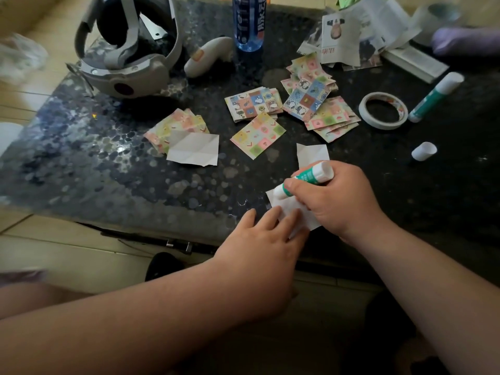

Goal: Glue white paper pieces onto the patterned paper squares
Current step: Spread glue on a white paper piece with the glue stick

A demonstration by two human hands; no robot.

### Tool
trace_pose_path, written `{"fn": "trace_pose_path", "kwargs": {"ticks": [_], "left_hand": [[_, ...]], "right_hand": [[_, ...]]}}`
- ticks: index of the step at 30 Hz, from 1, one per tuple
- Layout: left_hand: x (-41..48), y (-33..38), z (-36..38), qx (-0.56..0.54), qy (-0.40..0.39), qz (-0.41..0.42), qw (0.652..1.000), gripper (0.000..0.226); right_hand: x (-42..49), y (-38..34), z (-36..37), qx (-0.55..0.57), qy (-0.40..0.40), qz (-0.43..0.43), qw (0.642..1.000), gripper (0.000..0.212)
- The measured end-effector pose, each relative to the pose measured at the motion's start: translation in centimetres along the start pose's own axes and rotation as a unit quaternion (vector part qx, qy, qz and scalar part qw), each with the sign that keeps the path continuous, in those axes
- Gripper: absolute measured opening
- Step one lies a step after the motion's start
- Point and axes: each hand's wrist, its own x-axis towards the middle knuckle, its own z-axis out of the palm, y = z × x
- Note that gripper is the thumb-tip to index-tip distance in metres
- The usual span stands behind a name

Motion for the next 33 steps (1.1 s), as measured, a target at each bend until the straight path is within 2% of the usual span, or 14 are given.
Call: {"fn": "trace_pose_path", "kwargs": {"ticks": [3,10,14,18,22,27,33], "left_hand": [[0.09,0.00,0.09,-0.002,-0.011,-0.002,1.000,0.097],[0.19,-0.30,0.12,-0.009,-0.009,-0.001,1.000,0.097],[0.23,-0.51,-0.20,-0.030,-0.007,-0.002,1.000,0.084],[0.15,-0.79,-0.47,-0.029,-0.018,-0.001,0.999,0.074],[0.14,-0.77,-0.64,-0.025,-0.050,-0.001,0.998,0.079],[0.24,-0.68,-0.60,-0.022,-0.051,-0.001,0.998,0.087],[0.19,-0.50,-0.69,-0.016,-0.063,-0.006,0.998,0.088]], "right_hand": [[-0.07,-0.15,0.05,-0.050,-0.011,-0.034,0.998,0.009],[-0.09,-0.23,0.31,-0.088,-0.053,-0.062,0.993,0.007],[-0.04,-0.52,0.21,-0.086,-0.075,-0.058,0.992,0.009],[0.13,-0.39,0.16,-0.088,-0.047,-0.058,0.993,0.008],[0.25,-0.39,0.06,-0.082,-0.048,-0.054,0.994,0.007],[-0.23,-0.61,0.24,-0.070,-0.082,-0.061,0.992,0.010],[0.12,-0.16,0.26,-0.077,-0.024,-0.053,0.995,0.009]]}}
